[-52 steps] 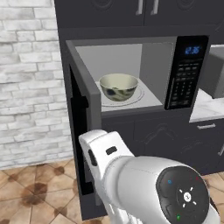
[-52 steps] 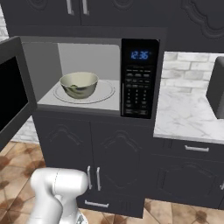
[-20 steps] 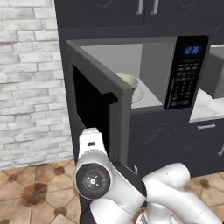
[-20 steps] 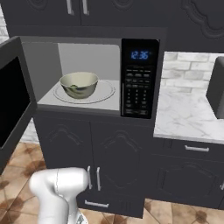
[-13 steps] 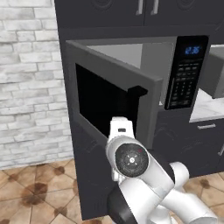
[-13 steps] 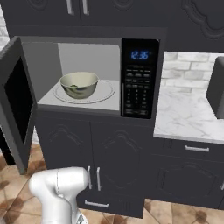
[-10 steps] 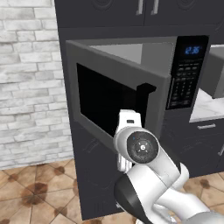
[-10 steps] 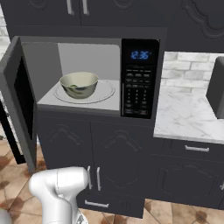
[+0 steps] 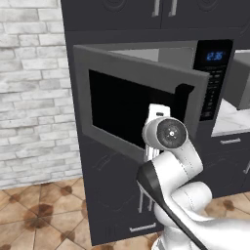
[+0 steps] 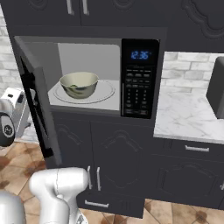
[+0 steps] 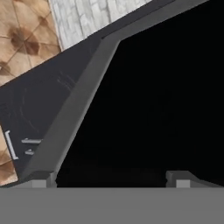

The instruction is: Pick the avocado from the sink and place it in the bowl. Then pick the bowl and place it in the microwave. Then close the microwave door and press the start button.

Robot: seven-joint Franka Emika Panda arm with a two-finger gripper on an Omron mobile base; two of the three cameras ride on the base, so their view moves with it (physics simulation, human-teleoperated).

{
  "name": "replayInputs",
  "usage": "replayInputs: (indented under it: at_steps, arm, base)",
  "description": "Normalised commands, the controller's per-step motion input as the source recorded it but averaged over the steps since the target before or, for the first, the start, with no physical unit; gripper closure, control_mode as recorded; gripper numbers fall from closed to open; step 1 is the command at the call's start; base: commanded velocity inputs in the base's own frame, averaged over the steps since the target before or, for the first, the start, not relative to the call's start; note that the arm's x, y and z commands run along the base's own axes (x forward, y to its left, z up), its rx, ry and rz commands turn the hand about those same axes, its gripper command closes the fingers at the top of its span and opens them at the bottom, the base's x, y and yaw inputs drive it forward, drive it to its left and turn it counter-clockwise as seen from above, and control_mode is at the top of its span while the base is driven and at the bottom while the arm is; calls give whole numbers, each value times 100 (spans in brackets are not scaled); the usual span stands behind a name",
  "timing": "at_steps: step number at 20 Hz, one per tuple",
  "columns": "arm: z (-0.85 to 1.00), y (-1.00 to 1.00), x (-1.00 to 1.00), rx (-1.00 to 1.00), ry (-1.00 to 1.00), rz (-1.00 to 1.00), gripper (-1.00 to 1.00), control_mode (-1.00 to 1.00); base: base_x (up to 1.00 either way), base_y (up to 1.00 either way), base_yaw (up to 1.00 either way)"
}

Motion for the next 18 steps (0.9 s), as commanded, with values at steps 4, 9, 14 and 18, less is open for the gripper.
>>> replayInputs:
  at_steps: [4,9,14,18]
  arm:
    - [-11,-11,100,0,11,-1,-100,-100]
    - [-1,-23,100,0,7,0,-100,-100]
    - [0,-30,100,0,1,0,-100,-100]
    - [0,-28,100,0,0,0,-100,-100]
  base:
    - [0,0,0]
    - [0,0,0]
    - [0,0,0]
    - [0,0,0]
